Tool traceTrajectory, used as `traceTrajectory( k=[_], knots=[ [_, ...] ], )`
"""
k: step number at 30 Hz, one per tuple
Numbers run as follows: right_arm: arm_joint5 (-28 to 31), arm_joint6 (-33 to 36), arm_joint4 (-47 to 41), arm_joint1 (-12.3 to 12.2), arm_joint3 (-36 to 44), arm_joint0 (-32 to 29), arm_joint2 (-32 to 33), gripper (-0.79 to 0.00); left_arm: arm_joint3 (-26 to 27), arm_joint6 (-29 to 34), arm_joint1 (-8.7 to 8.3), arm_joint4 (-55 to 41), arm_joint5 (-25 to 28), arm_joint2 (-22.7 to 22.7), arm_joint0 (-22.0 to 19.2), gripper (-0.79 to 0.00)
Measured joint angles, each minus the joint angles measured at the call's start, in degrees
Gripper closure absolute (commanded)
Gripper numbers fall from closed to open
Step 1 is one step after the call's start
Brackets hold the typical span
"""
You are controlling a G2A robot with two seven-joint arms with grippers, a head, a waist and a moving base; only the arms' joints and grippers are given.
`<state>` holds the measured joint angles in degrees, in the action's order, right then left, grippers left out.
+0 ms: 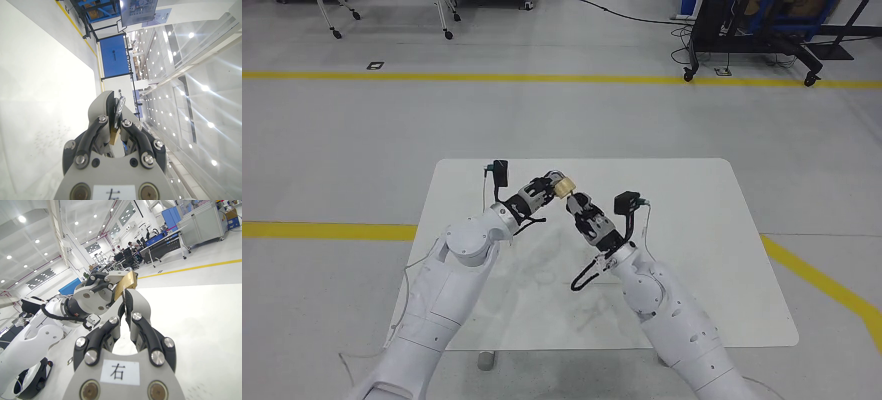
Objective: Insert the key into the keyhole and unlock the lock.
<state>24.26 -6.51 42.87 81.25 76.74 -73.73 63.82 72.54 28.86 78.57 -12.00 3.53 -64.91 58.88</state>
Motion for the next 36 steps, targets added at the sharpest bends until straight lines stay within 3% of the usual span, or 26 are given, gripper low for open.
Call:
traceTrajectory(
  k=[5, 8, 12, 18, 22, 36],
  knots=[
    [0.8, 1.1, -1.6, 0.0, 0.4, -0.6, 0.0, 0.000, 0.2, 0.0, -0.03, 0.0, 0.1, -0.1, 0.2, 0.000],
    [4.2, 4.6, -10.3, 0.0, 0.8, -1.2, 0.7, 0.000, 0.2, -0.2, -0.10, -0.2, 0.3, -0.5, 0.3, 0.000],
    [7.5, 15.0, -24.9, -0.5, 1.1, -1.7, 2.3, 0.000, -0.1, 0.3, -0.27, -0.4, 0.8, -1.4, 0.2, 0.000],
    [5.7, 31.2, -40.4, -1.6, 2.3, -1.9, 5.2, 0.000, -0.4, 3.6, -0.58, -1.3, 2.5, -2.4, -0.1, 0.000],
    [3.9, 34.9, -42.2, -2.1, 3.0, -1.9, 6.2, 0.000, -0.3, 6.0, -0.72, -1.3, 2.6, -2.1, -0.2, 0.000],
    [0.8, 35.0, -42.1, -2.5, 2.8, -0.8, 5.4, 0.000, 0.1, 9.5, -1.17, 0.2, 2.9, -1.7, -0.4, 0.000]
  ],
)
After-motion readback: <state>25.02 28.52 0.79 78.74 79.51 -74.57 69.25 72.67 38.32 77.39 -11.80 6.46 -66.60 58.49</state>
